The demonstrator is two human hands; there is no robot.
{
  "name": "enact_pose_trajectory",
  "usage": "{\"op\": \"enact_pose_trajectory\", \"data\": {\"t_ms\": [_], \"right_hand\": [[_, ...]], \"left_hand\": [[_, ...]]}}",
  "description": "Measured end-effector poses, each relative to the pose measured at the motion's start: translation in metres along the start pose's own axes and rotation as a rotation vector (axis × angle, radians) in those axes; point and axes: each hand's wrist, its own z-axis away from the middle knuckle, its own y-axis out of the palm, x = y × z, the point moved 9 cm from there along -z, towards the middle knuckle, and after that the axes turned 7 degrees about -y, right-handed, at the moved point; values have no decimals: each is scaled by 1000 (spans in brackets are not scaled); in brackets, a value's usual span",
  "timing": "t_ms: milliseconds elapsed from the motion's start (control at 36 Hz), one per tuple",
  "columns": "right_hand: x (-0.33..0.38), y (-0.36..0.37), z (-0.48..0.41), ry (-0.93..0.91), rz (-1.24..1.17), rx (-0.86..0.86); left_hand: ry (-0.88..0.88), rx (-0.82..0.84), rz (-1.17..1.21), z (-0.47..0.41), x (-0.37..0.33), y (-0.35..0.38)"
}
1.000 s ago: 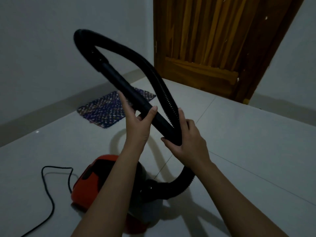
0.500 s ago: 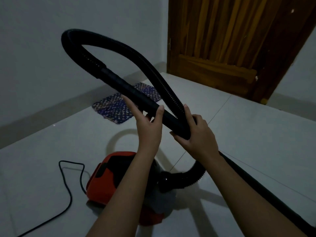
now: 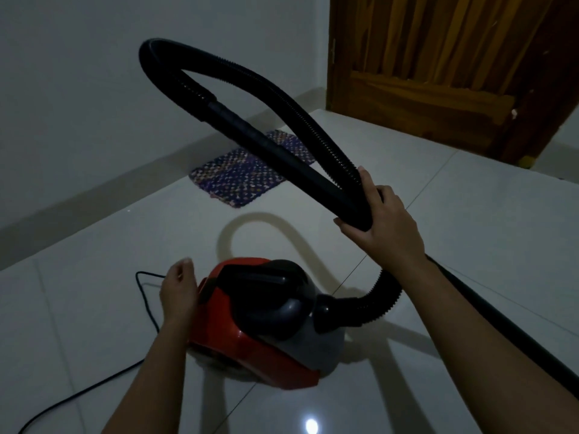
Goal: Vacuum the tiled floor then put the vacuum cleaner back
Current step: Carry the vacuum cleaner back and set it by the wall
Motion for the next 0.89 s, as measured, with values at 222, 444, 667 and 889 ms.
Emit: {"op": "enact_pose_trajectory", "data": {"t_ms": [222, 444, 667, 889], "right_hand": [[-5, 7, -2, 7, -34, 7], [-2, 5, -6, 14, -27, -21], [3, 1, -10, 10, 1, -39], [5, -4, -9, -13, 12, -57]], "left_hand": [[-32, 227, -278, 4, 32, 33], [-181, 284, -107, 2, 43, 34], [-247, 262, 23, 11, 55, 37], [-330, 195, 154, 13, 63, 45]]}}
